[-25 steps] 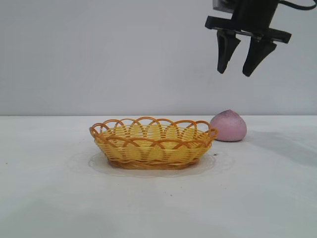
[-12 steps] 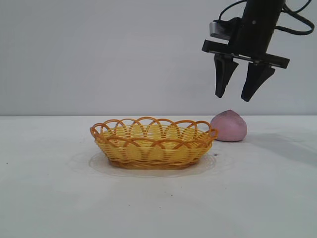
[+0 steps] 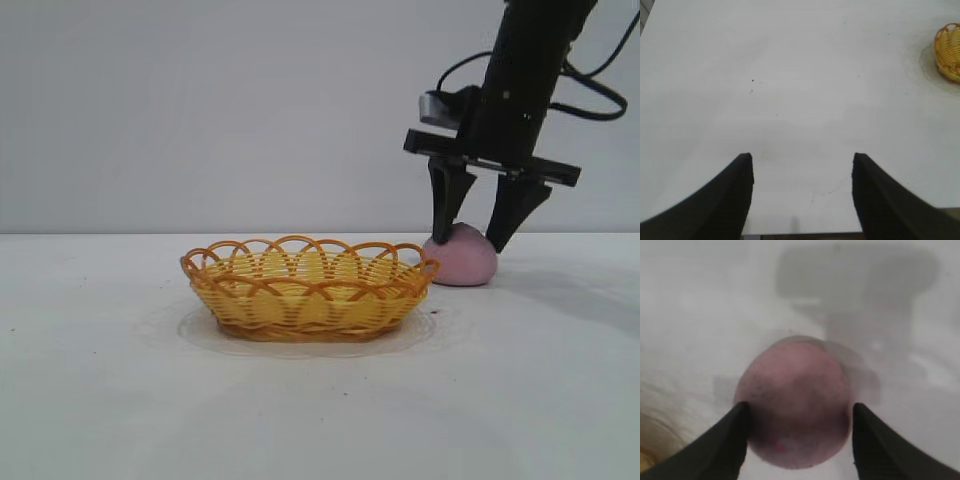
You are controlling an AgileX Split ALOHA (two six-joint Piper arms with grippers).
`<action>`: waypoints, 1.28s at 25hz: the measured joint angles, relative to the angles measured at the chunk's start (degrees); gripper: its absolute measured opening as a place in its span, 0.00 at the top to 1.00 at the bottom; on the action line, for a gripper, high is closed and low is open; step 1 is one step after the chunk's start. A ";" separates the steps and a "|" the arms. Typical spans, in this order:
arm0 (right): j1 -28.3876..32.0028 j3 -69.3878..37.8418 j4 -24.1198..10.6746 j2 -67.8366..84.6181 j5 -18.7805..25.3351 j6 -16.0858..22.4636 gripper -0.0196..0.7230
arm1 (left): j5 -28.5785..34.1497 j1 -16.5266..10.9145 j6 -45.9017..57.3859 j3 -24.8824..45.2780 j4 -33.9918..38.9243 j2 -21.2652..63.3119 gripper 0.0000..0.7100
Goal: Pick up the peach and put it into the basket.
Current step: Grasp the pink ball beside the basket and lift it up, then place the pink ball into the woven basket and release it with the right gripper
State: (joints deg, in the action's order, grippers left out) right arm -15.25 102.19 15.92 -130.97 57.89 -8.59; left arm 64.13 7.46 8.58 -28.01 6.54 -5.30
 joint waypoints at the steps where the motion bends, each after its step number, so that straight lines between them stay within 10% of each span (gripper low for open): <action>1: 0.00 0.00 0.09 -0.34 -0.40 -0.70 0.63 | 0.00 0.00 -0.13 0.00 0.00 0.00 0.41; 7: -1.52 0.00 0.50 2.14 -1.18 -4.11 0.97 | 0.00 0.00 -0.21 0.00 0.00 0.00 0.41; 18: -15.83 -2.02 2.19 14.93 5.77 -8.23 0.97 | 0.12 0.00 -0.34 0.02 0.00 6.21 0.41; 28: -19.11 -10.93 2.61 8.66 -1.73 -7.78 0.97 | 0.12 0.00 -0.34 0.14 -0.99 6.44 0.41; 32: -19.11 -10.93 2.74 8.01 -2.55 -7.78 0.74 | 0.12 0.00 -0.34 0.14 -0.99 6.44 0.41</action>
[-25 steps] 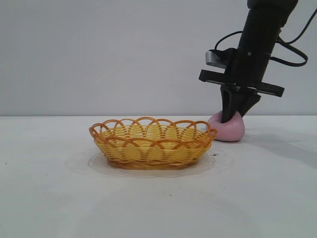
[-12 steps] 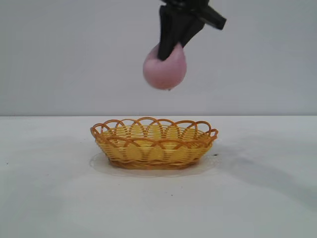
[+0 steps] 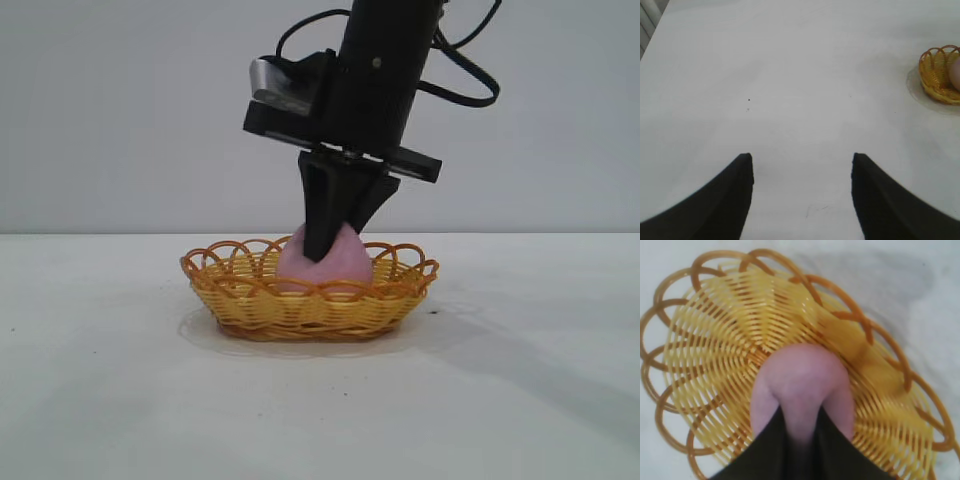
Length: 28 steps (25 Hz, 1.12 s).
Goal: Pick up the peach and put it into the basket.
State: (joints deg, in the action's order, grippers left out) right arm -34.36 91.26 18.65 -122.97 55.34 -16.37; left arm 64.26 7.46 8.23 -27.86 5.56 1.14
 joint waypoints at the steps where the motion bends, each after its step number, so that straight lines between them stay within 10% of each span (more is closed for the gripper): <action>1: 0.00 0.00 0.00 0.00 0.00 0.00 0.67 | 0.00 0.00 0.00 0.00 0.00 0.00 0.41; 6: 0.00 0.00 -0.11 1.75 0.21 0.00 0.29 | 0.00 0.00 0.00 0.00 0.00 0.00 0.41; 11: 3.46 0.00 -1.86 8.55 0.21 3.70 0.29 | 0.00 0.00 0.00 0.00 0.00 0.00 0.41; 18: 24.07 -2.88 -13.21 9.00 1.54 13.27 0.36 | 0.00 0.00 0.00 0.00 0.00 0.00 0.41; 28: 32.73 -5.62 -12.95 11.30 -2.26 15.83 0.36 | 0.00 0.00 0.00 0.00 0.00 0.00 0.41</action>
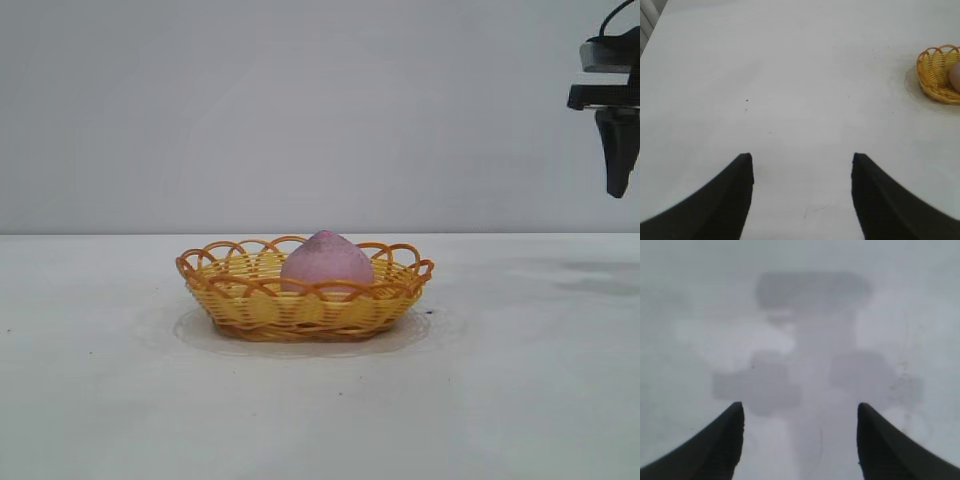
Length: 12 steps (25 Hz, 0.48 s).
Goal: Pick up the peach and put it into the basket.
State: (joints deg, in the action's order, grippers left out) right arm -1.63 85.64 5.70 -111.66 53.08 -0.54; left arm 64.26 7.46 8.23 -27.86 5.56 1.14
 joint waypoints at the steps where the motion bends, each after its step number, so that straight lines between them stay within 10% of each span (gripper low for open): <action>1: 0.00 -1.09 0.33 1.95 -0.39 0.00 0.36 | 0.00 0.00 0.00 0.00 0.00 0.00 0.41; 7: 0.00 -17.25 0.74 24.08 -4.57 -0.55 0.36 | 0.00 0.00 0.00 0.00 0.00 0.00 0.41; 12: 0.00 -34.67 0.83 38.37 1.86 -0.44 0.36 | 0.00 0.00 0.00 0.00 0.00 0.00 0.41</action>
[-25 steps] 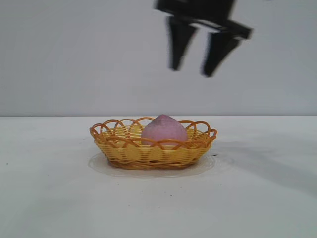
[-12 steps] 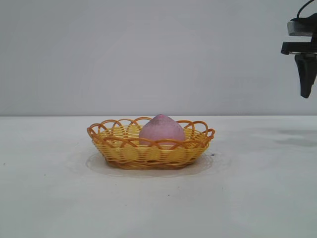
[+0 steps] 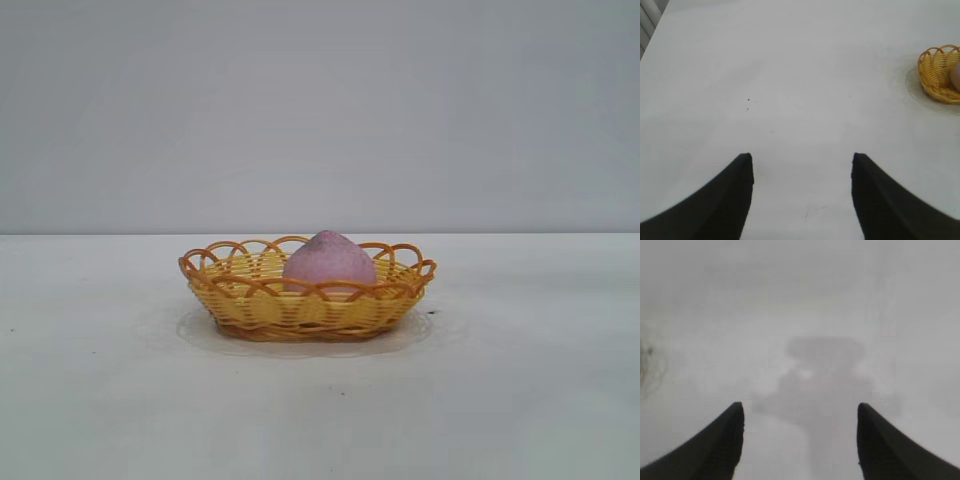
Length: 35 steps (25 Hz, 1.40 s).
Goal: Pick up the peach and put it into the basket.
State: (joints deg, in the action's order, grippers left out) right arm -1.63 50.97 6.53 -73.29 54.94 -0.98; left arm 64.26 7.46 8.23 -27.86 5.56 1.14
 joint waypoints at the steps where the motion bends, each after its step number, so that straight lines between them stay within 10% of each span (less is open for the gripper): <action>1: 0.00 -2.73 0.00 2.66 1.82 0.00 0.36 | 0.00 0.00 0.00 0.00 0.00 0.00 0.41; 12: 0.00 -22.64 0.00 30.26 8.37 0.12 0.36 | 0.00 0.00 0.00 0.00 0.00 0.00 0.41; 35: 0.00 -22.95 -0.65 74.23 10.30 -4.16 0.36 | 0.00 0.00 0.00 0.10 0.00 0.00 0.41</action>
State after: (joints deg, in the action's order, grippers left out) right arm -1.63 28.02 5.88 0.94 65.23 -5.13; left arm 64.26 7.46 8.23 -27.77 5.56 1.14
